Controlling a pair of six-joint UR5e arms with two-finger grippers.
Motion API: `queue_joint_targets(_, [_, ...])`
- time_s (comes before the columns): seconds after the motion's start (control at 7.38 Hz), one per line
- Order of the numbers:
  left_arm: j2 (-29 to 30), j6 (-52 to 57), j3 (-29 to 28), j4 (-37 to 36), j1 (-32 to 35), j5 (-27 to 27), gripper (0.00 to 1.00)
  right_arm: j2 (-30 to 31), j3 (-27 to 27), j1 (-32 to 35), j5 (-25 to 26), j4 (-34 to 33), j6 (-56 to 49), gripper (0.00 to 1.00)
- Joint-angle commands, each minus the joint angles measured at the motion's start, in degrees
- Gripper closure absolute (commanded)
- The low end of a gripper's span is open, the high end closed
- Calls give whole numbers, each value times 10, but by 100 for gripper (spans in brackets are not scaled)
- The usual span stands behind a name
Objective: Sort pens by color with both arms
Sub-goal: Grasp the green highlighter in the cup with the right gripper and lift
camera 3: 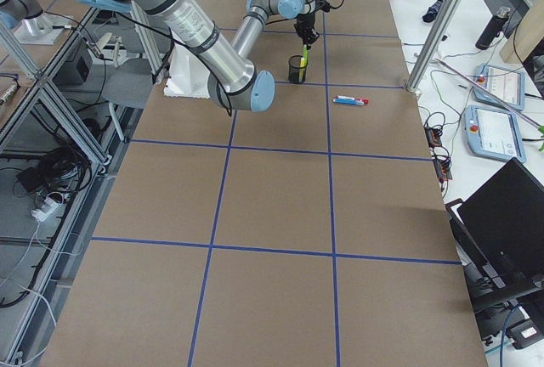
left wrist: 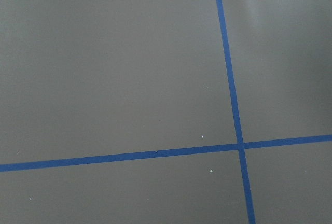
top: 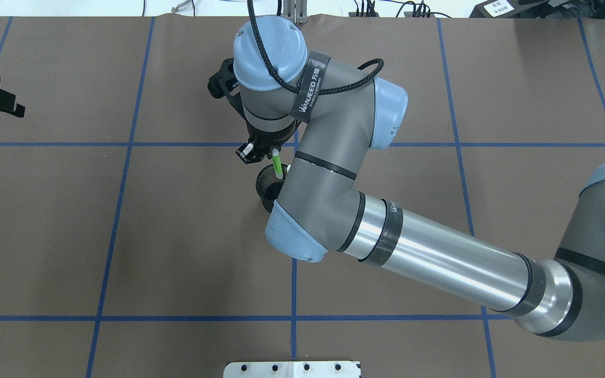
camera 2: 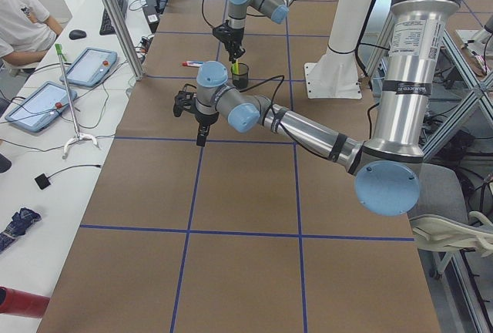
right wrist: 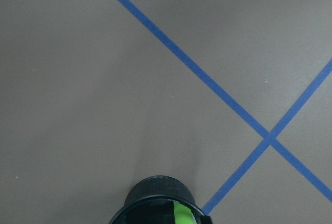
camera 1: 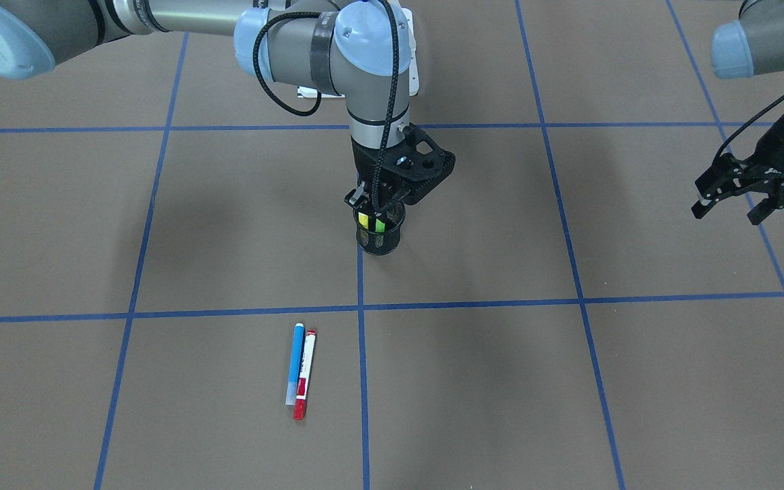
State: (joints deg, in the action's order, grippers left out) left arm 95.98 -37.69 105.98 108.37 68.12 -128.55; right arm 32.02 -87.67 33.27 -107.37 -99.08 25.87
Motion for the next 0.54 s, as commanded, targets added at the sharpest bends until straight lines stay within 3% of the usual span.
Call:
queue_joint_targets(0.0, [0,0,0,0,0,0,1,-27,-39,27,-27,-56,5,100])
queue_joint_targets(0.27, [3,0,-1,0,0,0,1,-35,-47,51,-8,-47,56,100])
queue_joint_targets(0.41, [3,0,-1,0,0,0,1,-14,-42,52,42,30,114,100])
